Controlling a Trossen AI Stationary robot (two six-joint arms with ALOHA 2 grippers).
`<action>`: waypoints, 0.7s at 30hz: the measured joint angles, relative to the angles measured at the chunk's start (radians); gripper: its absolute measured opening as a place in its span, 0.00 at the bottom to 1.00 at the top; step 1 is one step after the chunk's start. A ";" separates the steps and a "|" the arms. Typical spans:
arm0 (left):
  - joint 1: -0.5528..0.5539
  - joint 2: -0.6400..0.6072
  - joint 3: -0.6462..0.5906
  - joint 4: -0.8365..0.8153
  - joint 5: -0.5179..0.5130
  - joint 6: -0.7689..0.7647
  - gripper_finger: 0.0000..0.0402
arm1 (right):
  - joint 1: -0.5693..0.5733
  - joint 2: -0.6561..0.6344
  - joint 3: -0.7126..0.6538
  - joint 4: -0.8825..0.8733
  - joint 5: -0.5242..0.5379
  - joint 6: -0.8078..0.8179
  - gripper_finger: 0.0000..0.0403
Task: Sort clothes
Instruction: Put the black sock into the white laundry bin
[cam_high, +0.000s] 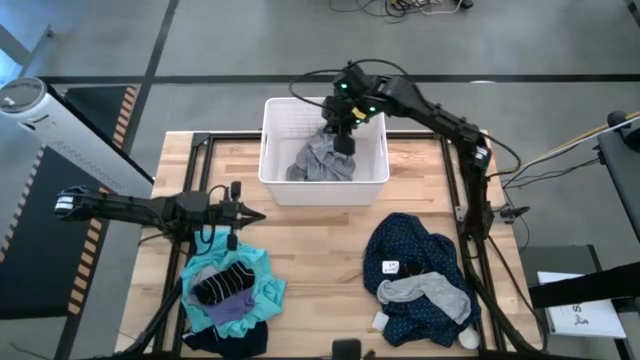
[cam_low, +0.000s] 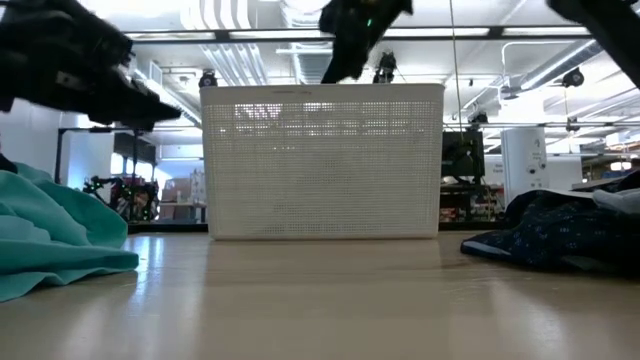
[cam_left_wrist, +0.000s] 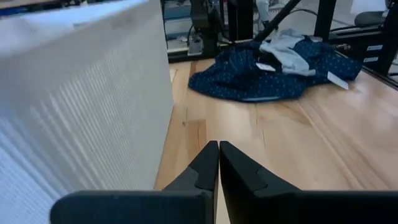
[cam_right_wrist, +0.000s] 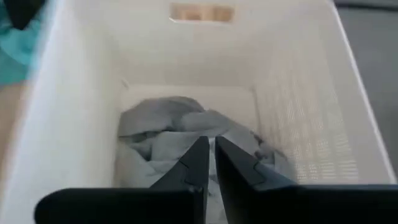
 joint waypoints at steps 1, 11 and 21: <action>0.000 0.000 0.021 -0.015 0.000 0.009 0.00 | 0.009 -0.021 -0.003 0.006 -0.001 -0.009 0.01; -0.007 0.013 0.260 -0.234 0.010 0.063 0.00 | 0.111 -0.258 -0.267 0.261 -0.001 -0.018 0.00; -0.010 0.097 0.531 -0.558 0.061 0.011 0.00 | 0.166 -0.513 -0.722 0.630 0.016 0.073 0.00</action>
